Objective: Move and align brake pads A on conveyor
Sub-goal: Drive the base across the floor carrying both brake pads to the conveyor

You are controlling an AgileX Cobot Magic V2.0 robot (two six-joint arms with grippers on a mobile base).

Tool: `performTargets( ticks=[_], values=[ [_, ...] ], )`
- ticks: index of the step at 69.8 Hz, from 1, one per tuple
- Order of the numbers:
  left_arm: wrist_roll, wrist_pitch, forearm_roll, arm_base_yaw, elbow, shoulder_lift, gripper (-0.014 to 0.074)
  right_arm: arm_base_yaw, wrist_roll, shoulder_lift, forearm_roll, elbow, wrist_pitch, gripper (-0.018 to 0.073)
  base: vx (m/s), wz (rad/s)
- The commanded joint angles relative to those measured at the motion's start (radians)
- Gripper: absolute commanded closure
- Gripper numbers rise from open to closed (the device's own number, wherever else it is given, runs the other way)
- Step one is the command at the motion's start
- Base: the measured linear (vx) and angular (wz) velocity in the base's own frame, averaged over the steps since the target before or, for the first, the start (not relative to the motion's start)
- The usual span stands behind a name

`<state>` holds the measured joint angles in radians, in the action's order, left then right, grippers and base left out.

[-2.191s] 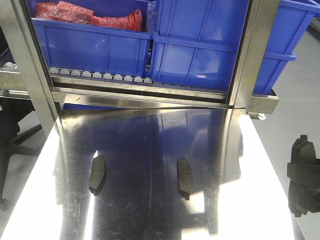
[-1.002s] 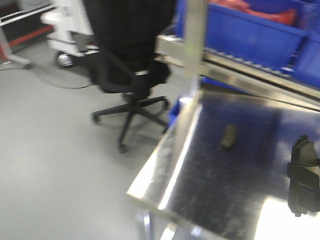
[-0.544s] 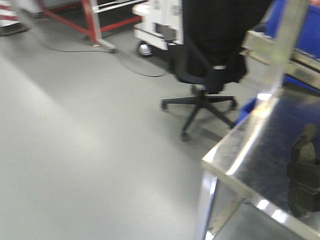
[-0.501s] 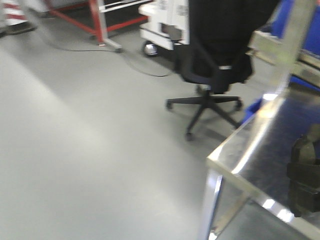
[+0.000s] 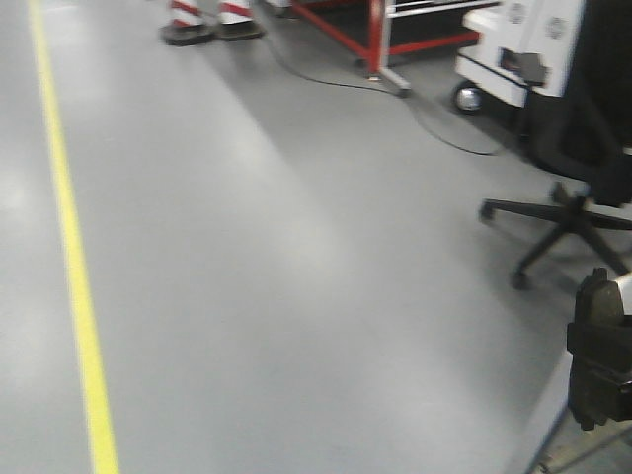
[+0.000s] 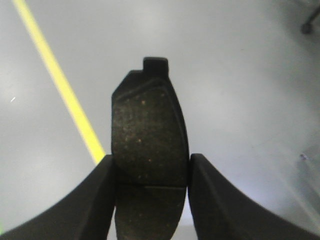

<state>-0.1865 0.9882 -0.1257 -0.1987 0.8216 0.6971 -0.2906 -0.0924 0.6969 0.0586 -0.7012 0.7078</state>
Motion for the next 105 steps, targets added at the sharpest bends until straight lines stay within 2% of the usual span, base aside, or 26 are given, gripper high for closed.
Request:
performTargets(
  ticks=[1,38,68,105],
  values=[
    [-0.009,-0.058,-0.007,-0.005,0.030,-0.005,0.0602,0.005,0.009,-0.005,-0.001,-0.031,-0.085,0.0563,-0.21,0.78],
    [-0.009,0.042,-0.007,-0.005,0.030,-0.005,0.0602,0.005,0.009,-0.005,-0.001,-0.031,-0.085,0.0563,-0.16,0.64],
    [-0.009,0.266,-0.007,-0.005,0.030,-0.005,0.0602,0.005,0.009,-0.005,-0.001,-0.031,-0.085,0.0563,0.00,0.06],
    [-0.009,0.266,-0.007,-0.005,0.030,-0.005,0.0602,0.005,0.009,-0.005,-0.001,-0.031,-0.084,0.0563,0.12,0.02]
  ],
)
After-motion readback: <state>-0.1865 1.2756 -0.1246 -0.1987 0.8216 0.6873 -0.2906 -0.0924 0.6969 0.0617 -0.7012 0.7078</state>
